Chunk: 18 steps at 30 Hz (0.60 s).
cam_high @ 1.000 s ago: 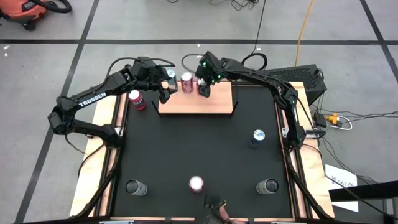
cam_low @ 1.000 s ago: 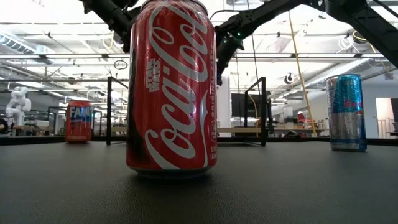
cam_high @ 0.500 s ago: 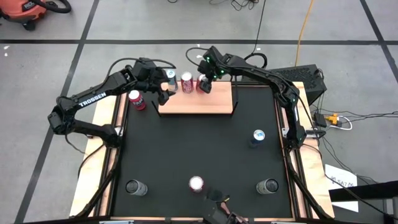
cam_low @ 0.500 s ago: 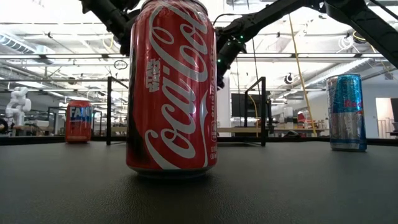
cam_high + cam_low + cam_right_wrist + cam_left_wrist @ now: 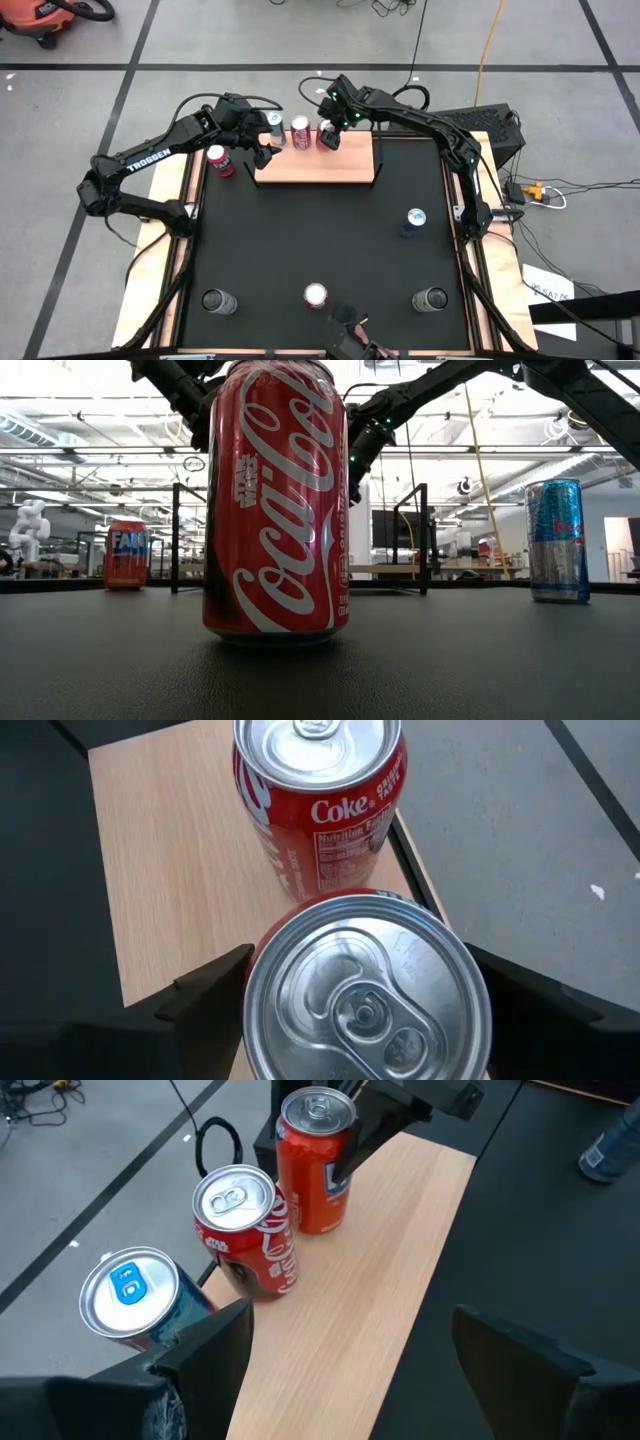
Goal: Place canned beverage on shelf
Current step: Put the bottom red soda can on the shelf, then put the white-yellow soda can on the shelf
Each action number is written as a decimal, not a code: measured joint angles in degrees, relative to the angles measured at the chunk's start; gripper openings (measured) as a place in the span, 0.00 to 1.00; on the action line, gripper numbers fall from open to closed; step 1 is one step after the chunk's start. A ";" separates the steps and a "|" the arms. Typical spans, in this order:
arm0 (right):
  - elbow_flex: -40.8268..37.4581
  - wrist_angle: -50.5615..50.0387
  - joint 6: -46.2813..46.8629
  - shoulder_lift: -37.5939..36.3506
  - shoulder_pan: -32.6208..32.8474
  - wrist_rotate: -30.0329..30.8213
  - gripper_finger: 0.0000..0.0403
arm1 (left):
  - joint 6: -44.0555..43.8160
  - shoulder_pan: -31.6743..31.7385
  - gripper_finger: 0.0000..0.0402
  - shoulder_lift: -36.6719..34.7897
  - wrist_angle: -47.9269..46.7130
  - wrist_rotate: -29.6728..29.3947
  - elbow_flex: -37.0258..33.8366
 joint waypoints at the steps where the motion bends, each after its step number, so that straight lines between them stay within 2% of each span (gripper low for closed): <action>1: 0.00 -0.04 0.00 0.02 0.00 0.01 0.80 | 0.00 0.00 0.82 0.00 -0.02 0.00 0.00; 7: 0.10 -0.70 0.20 0.35 0.09 0.14 0.85 | -0.02 0.00 0.82 0.00 -0.43 -0.08 0.02; 11: 0.11 0.58 1.94 0.23 0.09 0.32 0.87 | 0.01 0.00 0.82 0.00 -1.47 -2.70 0.02; 18: 0.11 0.65 3.43 -4.54 0.02 2.97 0.88 | -4.56 2.88 0.82 -0.50 -3.38 -4.15 0.13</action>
